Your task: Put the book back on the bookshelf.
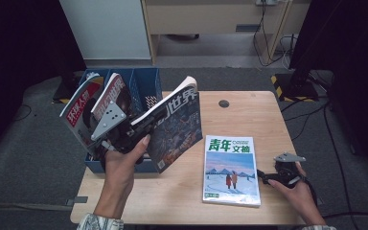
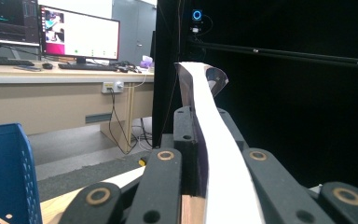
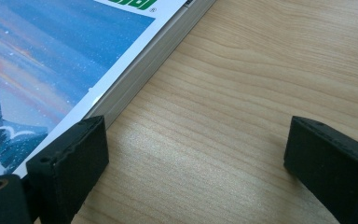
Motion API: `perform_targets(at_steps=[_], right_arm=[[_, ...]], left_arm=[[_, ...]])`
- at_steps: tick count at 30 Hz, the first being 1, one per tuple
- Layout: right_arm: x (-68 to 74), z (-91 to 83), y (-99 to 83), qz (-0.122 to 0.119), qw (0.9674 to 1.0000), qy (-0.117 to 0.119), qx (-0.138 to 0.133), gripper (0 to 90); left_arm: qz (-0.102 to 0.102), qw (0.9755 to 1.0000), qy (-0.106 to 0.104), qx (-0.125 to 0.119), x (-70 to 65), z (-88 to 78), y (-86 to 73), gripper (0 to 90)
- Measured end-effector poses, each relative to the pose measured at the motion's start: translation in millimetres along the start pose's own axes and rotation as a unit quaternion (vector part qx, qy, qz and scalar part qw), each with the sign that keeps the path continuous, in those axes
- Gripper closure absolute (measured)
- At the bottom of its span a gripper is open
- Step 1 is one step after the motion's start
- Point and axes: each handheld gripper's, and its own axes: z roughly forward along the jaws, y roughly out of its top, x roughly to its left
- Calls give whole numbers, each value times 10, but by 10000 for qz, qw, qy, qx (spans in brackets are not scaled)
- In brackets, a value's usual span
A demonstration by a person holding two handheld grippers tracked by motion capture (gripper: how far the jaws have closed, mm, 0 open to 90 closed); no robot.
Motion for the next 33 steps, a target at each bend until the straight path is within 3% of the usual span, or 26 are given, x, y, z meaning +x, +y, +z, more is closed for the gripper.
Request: perform_targets(at_steps=[6, 33], right_arm=[[0, 0, 0, 1, 10000, 1, -1, 66], [1, -2, 0, 3, 10000, 3, 12, 66]], left_arm=[[-13, 10000, 34, -58, 42, -97, 26, 823], [-84, 9980, 572, -237, 366, -696, 151, 823]])
